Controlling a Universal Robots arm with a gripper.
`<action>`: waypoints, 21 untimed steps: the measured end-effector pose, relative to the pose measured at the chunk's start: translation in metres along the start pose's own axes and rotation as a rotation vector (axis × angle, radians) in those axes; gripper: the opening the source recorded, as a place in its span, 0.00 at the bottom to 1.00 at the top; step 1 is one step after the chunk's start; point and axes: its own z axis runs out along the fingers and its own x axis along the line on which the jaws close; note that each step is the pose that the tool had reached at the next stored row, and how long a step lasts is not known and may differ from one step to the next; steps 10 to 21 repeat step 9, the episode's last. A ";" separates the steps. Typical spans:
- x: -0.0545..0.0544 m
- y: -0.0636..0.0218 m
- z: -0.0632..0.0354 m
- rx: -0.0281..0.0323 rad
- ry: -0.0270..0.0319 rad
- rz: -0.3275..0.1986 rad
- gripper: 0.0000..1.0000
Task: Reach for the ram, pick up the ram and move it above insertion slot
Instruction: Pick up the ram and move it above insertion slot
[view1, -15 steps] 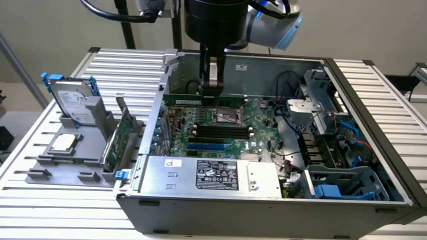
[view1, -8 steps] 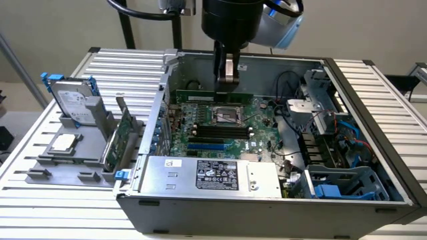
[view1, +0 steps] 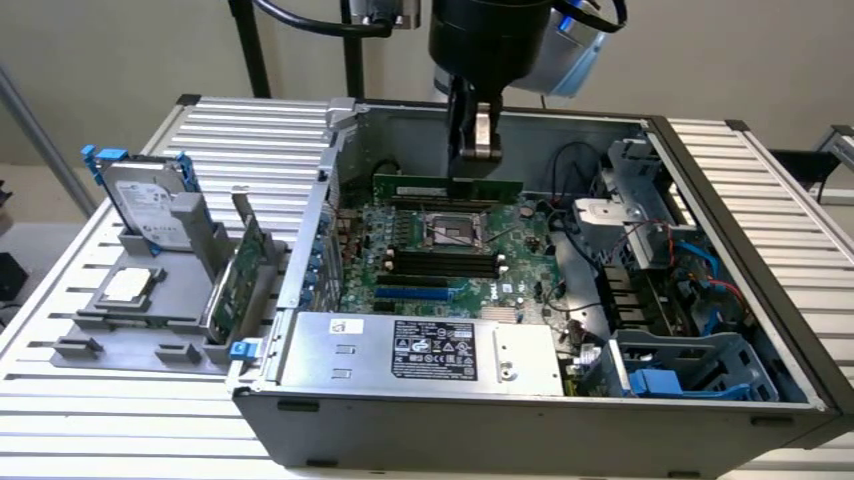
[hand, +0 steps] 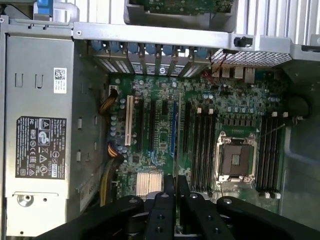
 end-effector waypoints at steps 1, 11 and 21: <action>0.000 -0.0002 0.0000 0.0001 0.0000 0.000 0.14; 0.000 -0.0003 0.0000 0.0000 -0.0007 0.000 0.14; 0.000 -0.0003 0.0000 0.0000 -0.0007 0.000 0.14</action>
